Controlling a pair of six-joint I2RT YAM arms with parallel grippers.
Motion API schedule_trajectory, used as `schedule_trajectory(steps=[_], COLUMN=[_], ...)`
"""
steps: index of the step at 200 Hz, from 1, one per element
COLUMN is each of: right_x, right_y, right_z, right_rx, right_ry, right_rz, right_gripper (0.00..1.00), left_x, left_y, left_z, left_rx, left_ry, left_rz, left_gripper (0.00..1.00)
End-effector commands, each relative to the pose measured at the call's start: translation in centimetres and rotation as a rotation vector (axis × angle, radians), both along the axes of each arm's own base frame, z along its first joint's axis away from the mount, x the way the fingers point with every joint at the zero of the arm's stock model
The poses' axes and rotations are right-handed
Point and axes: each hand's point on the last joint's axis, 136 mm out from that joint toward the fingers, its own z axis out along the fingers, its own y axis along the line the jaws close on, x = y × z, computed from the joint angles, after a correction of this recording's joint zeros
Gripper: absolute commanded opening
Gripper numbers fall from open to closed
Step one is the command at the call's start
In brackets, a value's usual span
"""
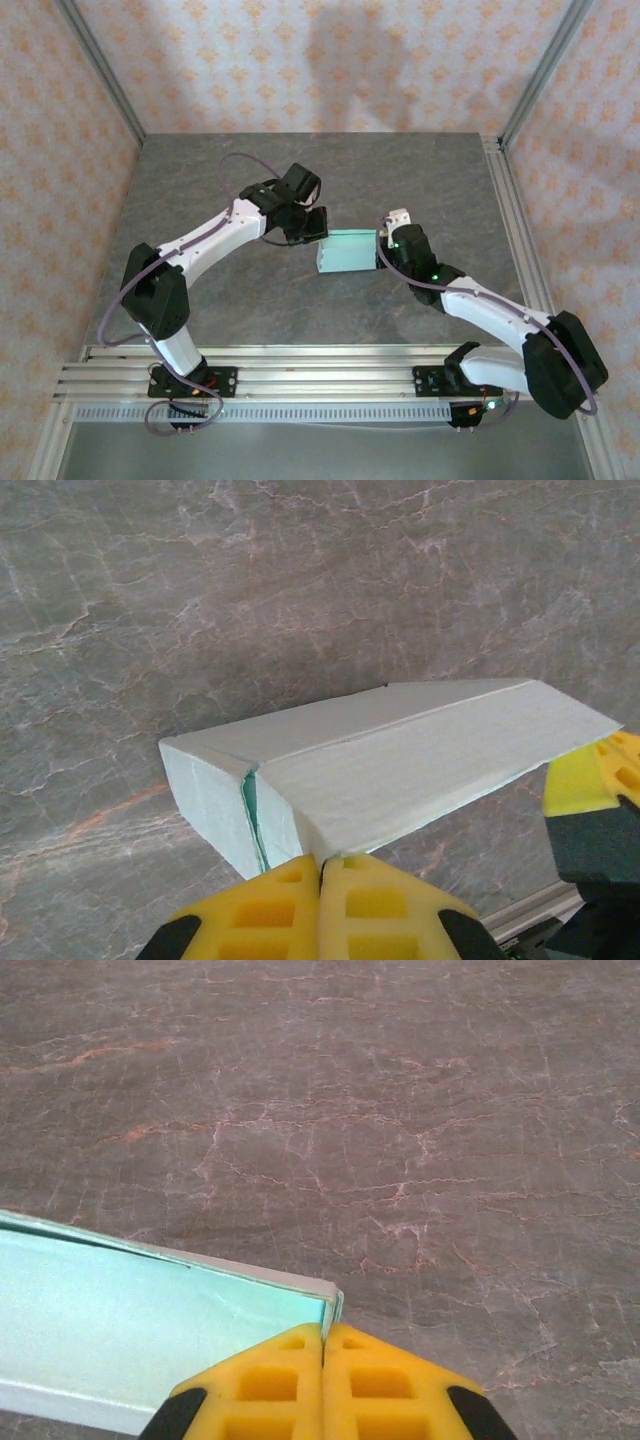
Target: Fold the paper box
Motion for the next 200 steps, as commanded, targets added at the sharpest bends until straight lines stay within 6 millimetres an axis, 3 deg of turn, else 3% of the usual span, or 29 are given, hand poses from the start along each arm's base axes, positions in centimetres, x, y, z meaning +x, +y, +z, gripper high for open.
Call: schedule_trajectory(steps=[1,100,200], right_x=[-0.8,-1.1,-2.5], right_y=[1.3,1.3,0.6], right_z=[0.3,-0.7,-1.9], right_rx=[0.011,0.039,0.082], right_ry=[-0.023,-0.032,-0.023], right_rz=[0.081,0.079,0.069], right_gripper=[0.0,0.0,0.0], left_x=[1.4,0.3,-3.0], left_y=[-2.7,-0.7,-0.2], left_z=[2.3,0.0,-2.8], left_rx=[-0.134,0.004,0.159], left_ry=[-0.035,-0.022,0.016], left_rz=[-0.012,-0.038,-0.108], left_gripper=[0.0,0.0,0.0])
